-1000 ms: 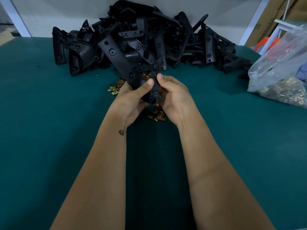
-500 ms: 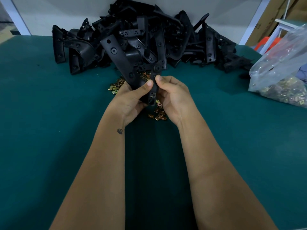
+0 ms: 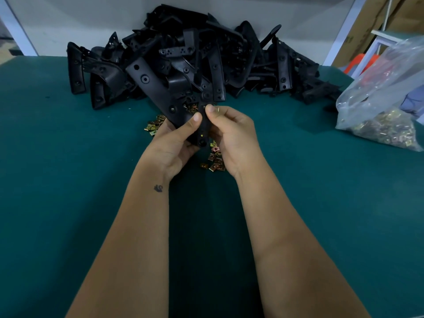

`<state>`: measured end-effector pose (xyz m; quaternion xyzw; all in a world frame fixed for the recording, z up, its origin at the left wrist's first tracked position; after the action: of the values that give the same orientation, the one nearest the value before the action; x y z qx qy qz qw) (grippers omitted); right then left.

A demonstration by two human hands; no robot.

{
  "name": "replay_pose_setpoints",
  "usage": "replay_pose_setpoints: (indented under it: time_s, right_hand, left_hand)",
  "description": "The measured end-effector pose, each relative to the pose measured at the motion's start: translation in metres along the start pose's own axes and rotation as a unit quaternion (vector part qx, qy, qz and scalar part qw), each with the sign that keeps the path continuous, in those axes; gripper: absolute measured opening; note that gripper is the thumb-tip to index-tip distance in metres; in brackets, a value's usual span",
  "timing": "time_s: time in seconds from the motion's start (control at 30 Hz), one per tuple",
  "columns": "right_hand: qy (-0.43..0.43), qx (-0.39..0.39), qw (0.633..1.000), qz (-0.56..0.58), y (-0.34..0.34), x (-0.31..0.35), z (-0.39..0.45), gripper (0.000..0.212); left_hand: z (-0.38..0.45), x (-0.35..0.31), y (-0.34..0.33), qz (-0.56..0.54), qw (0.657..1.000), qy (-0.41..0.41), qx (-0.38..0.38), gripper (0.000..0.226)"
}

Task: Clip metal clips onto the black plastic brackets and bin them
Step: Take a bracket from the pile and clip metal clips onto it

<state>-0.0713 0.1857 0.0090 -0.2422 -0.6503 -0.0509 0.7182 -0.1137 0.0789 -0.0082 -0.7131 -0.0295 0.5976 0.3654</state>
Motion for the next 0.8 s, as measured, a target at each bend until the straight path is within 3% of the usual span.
replay_pose_setpoints:
  time_s: [0.13,0.27,0.47,0.7,0.8]
  right_hand:
    - [-0.012,0.015,0.999,0.03,-0.003,0.001,-0.003,0.024]
    - [-0.047,0.043,0.995,0.077,-0.007,-0.002,-0.004,0.032]
    - [-0.011,0.048,0.996,0.07,-0.009,0.008,-0.007,0.014]
    - [0.029,0.037,0.998,0.037,-0.005,0.017,-0.007,0.013]
    - [0.031,0.016,0.999,-0.009,0.001,0.015,-0.005,0.01]
  left_hand:
    - [-0.003,0.0,0.001,-0.015,1.0,-0.006,-0.011,0.015]
    - [-0.006,-0.003,0.001,-0.05,0.999,-0.003,-0.005,0.038]
    - [-0.008,-0.006,-0.003,-0.061,0.998,-0.002,0.006,0.065]
    - [-0.006,-0.005,-0.004,-0.059,0.998,0.002,0.022,0.034]
    - [-0.005,-0.003,0.0,-0.037,0.999,0.009,0.009,0.034]
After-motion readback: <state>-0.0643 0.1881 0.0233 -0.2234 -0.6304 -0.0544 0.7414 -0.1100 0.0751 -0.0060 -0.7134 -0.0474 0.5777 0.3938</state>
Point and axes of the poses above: each hand's wrist, its own z-axis towards the middle knuckle, its own y-axis out of the back of the hand, x = y × z, the point moved 10 cm from there along z, towards the middle knuckle, and after that the axes turned 1 degree about y, right-handed, at the moved point
